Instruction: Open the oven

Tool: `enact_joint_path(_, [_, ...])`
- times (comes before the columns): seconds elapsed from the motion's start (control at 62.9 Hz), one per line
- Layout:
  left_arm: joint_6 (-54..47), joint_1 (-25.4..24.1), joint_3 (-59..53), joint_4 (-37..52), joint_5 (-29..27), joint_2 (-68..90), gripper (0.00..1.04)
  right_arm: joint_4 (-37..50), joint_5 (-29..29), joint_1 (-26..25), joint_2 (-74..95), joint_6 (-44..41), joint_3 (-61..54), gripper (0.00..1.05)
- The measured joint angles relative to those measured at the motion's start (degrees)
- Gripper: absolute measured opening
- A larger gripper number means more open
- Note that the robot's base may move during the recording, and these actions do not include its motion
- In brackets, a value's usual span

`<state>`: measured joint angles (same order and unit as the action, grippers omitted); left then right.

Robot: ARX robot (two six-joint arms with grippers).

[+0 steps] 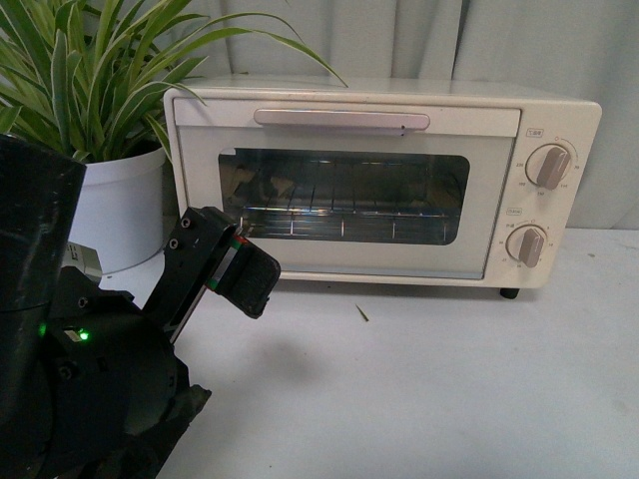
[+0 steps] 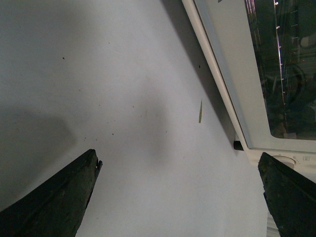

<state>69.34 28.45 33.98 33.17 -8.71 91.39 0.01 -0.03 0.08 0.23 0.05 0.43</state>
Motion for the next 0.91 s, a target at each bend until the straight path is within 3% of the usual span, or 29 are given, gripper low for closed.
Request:
enact_joint_path(0.588, [3.37, -1.01, 4.5, 0.44, 0.7, 6.32, 0.98, -0.09, -0.26, -0.13, 0.04, 0.11, 0.0, 0.95])
enact_joint_path(0.652, [3.41, -1.18, 4.5, 0.66, 0.81, 6.4, 0.98, -1.36, -8.17, -2.08, 1.55, 2.56, 0.37, 0.95])
enact_joint_path(0.731, [3.48, -1.33, 4.5, 0.94, 0.81, 6.56, 0.98, -0.28, -12.48, -2.34, 4.98, 4.98, 1.27, 0.95])
enact_joint_path(0.843, [4.0, -1.55, 4.48, 1.01, 1.01, 6.58, 0.98, 4.04, -10.91, 0.31, 12.37, 5.84, 5.14, 0.95])
enact_joint_path(0.906, [4.04, -1.79, 4.44, 0.98, 1.01, 6.47, 0.98, 8.87, -7.61, 4.74, 21.42, 5.44, 10.51, 0.95])
